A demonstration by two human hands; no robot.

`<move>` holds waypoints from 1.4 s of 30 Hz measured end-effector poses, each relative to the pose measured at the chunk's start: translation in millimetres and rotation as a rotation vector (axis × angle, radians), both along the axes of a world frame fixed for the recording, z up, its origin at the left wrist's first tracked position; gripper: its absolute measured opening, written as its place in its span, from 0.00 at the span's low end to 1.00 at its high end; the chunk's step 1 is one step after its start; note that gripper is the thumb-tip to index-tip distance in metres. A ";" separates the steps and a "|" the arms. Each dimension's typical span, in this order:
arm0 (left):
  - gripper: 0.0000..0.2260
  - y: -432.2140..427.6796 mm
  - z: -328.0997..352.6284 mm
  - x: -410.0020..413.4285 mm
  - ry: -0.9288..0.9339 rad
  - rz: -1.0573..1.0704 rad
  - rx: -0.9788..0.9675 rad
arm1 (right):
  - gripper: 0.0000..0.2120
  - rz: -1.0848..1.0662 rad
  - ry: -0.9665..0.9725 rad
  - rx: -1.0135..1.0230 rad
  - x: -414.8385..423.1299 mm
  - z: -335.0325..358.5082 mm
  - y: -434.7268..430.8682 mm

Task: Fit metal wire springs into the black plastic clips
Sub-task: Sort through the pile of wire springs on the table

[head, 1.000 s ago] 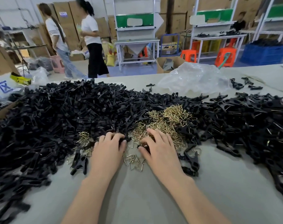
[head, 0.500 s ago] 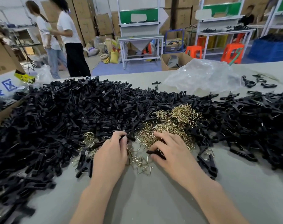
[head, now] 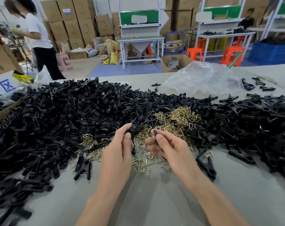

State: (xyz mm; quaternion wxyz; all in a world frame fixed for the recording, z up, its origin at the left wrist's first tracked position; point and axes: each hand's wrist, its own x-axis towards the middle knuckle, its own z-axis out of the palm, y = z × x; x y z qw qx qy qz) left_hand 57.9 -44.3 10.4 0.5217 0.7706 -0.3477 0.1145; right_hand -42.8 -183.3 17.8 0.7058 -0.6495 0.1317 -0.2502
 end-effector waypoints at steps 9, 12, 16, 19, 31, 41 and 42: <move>0.12 -8.7 2.0 -11.1 0.214 -0.135 -0.095 | 0.20 0.045 -0.118 0.464 7.0 -4.0 -7.3; 0.12 -13.0 3.5 -12.4 0.345 -0.178 -0.144 | 0.20 0.093 -0.098 0.421 5.0 -3.8 -8.5; 0.09 -14.0 5.9 -13.9 0.425 -0.200 -0.205 | 0.20 0.078 -0.075 0.387 5.4 -4.6 -10.2; 0.09 -14.1 5.1 -13.4 0.458 -0.215 -0.204 | 0.20 0.070 -0.097 0.394 6.3 -6.0 -11.0; 0.09 -17.4 7.5 -15.7 0.497 -0.309 -0.200 | 0.22 0.057 -0.125 0.392 5.8 -8.1 -11.7; 0.11 -16.0 3.0 -11.6 0.488 -0.259 -0.149 | 0.22 0.021 -0.076 0.217 4.9 -9.8 -11.2; 0.11 -16.0 2.7 -11.8 0.508 -0.277 -0.129 | 0.22 0.027 -0.068 0.194 4.2 -9.7 -11.0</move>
